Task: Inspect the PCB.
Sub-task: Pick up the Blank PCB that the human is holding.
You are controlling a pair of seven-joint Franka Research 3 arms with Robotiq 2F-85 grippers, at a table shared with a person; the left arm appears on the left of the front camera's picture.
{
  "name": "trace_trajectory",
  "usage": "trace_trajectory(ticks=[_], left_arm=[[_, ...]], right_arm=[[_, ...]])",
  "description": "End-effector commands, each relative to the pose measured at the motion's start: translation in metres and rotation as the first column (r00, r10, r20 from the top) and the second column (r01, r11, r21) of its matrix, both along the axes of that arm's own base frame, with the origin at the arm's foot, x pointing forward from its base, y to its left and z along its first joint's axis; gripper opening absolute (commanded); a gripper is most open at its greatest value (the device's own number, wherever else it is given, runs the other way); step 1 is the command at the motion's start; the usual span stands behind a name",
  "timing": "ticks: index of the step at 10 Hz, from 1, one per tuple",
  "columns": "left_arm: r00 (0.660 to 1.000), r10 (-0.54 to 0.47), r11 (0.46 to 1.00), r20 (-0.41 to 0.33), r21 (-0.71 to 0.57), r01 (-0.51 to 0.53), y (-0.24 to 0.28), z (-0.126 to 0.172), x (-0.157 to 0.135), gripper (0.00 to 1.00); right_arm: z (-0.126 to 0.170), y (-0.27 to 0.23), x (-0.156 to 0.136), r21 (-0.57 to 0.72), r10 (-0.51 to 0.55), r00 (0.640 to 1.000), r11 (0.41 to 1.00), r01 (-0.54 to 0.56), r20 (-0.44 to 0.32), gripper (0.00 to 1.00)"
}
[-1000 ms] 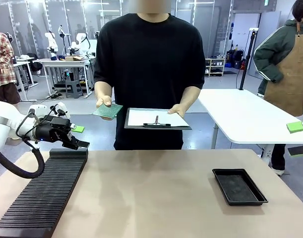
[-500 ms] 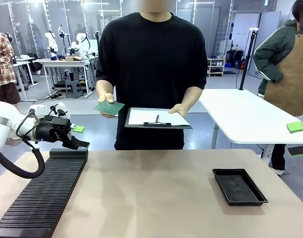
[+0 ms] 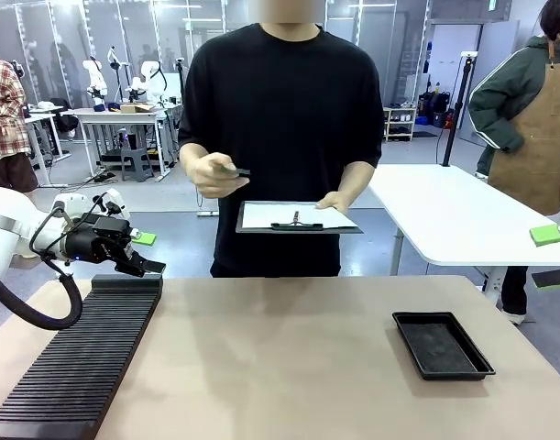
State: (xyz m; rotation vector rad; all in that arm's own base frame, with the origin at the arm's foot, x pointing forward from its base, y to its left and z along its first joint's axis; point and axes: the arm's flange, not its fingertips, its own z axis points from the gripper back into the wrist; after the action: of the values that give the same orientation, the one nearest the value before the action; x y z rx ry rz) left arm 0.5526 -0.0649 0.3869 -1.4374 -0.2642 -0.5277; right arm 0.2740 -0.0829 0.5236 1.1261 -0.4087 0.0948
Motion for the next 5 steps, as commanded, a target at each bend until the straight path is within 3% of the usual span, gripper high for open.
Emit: trace_trajectory(ticks=[1,2,4,5], left_arm=[[0.999,0.027,0.999,-0.03,0.046,-0.026,0.012,0.026,-0.003,1.0],[0.996,0.048,0.999,-0.075,0.015,-0.047,0.027,0.058,-0.016,1.0],[0.99,0.101,0.985,-0.102,0.15,-0.085,0.065,0.117,-0.05,1.0],[0.992,0.108,0.973,-0.064,0.211,-0.093,0.077,0.143,-0.07,1.0]], right_arm=[[0.0,-0.001,0.001,0.01,0.008,1.0,1.0,-0.008,0.021,1.0],[0.0,-0.001,0.001,0.01,0.008,1.0,1.0,-0.008,0.021,1.0],[0.0,-0.001,0.001,0.01,0.008,1.0,1.0,-0.008,0.021,1.0],[0.0,-0.001,0.001,0.01,0.008,1.0,1.0,-0.008,0.021,1.0]])
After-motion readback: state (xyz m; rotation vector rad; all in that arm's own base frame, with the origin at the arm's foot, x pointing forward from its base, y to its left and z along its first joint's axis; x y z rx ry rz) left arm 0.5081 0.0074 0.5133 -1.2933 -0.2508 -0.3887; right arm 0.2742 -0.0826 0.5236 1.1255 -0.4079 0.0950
